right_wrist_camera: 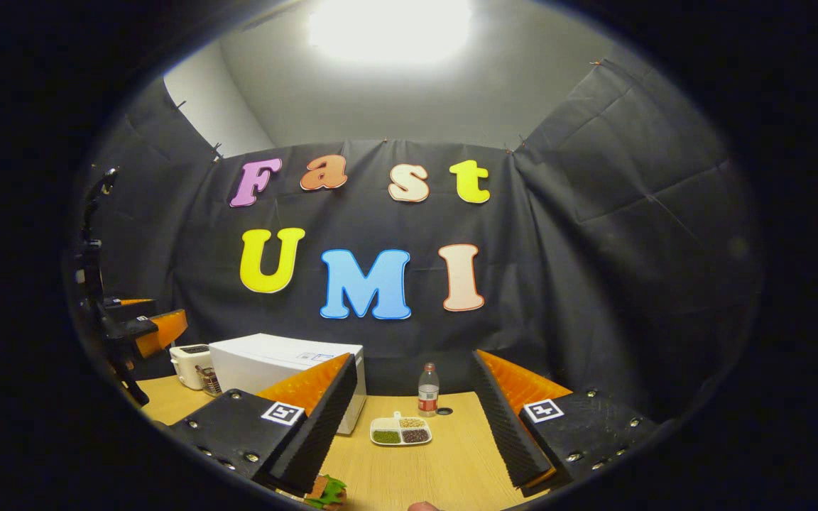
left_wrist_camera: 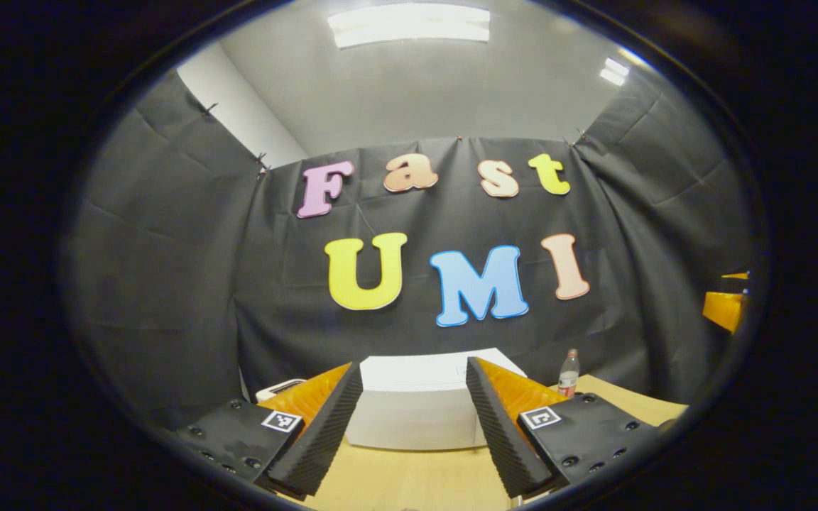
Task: Open the microwave oven with the left hand, put the food in, and close the microwave oven.
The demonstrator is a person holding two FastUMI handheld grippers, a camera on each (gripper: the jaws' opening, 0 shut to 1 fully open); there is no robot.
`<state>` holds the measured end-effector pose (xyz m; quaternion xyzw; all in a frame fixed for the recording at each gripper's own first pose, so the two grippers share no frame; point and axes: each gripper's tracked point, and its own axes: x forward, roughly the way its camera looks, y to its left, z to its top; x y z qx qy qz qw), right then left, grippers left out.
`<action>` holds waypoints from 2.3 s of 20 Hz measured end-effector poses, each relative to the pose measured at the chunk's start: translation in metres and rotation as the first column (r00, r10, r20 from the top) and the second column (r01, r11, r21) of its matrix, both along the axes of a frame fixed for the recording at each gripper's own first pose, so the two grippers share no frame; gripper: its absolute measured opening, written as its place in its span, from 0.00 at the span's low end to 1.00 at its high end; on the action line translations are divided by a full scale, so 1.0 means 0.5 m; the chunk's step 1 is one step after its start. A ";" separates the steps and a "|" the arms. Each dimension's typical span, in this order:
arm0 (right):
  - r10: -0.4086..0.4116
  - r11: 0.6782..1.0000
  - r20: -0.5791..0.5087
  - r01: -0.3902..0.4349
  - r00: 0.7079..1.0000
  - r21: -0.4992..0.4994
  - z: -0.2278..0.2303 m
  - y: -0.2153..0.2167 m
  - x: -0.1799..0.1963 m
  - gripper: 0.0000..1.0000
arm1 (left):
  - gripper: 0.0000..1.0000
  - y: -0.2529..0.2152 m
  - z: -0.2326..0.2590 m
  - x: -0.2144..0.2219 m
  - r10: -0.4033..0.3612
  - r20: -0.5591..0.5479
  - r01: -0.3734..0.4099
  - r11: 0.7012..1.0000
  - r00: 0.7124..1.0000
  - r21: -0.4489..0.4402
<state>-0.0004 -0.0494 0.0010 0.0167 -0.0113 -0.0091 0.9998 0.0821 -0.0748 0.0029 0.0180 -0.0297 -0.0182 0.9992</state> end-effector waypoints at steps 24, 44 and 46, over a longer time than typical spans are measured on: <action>-0.352 0.929 -0.095 0.336 0.931 -0.152 -0.016 -0.030 0.021 0.96 | 0.94 -0.228 -0.475 0.403 -0.298 -0.325 0.295 0.954 0.898 -0.060; -0.407 0.900 -0.105 0.378 0.907 -0.217 -0.003 -0.080 -0.052 0.96 | 0.21 -0.269 -0.554 0.443 -0.237 -0.401 0.246 0.969 0.885 -0.029; -0.399 0.904 -0.107 0.372 0.910 -0.212 -0.005 -0.086 -0.055 0.96 | 0.14 -0.270 -0.555 0.439 -0.230 -0.416 0.237 0.971 0.880 -0.036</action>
